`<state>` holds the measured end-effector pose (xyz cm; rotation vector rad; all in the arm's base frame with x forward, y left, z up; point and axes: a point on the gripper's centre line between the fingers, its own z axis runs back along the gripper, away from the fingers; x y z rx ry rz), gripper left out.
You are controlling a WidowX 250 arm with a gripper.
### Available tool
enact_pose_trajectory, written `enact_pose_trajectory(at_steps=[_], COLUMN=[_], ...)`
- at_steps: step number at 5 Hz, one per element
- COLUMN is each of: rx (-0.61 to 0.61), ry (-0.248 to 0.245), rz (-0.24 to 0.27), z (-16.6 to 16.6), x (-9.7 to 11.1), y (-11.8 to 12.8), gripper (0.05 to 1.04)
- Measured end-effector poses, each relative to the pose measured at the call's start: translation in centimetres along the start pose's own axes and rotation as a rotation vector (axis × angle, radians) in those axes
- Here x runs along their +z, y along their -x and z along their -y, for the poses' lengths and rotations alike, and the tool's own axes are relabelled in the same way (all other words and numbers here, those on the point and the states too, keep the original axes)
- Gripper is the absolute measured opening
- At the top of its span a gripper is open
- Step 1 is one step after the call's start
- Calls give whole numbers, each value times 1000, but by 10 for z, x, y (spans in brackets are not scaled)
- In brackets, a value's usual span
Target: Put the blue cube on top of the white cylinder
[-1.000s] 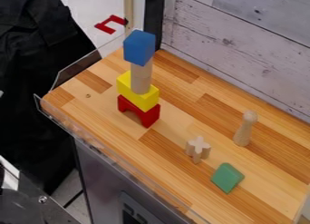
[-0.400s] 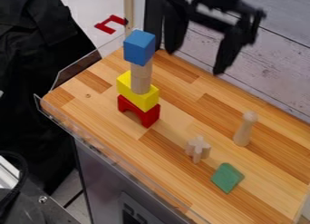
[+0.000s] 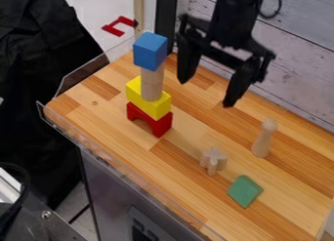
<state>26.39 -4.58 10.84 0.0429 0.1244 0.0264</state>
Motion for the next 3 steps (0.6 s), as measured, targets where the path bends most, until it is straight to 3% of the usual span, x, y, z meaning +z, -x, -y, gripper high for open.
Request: enact_pose_trajectory(at_steps=[1, 3], rx=[-7, -40], ry=[-6, 89], rz=[3, 34], z=[0, 17], x=[-21, -35], y=[-11, -24], gripper=[999, 999])
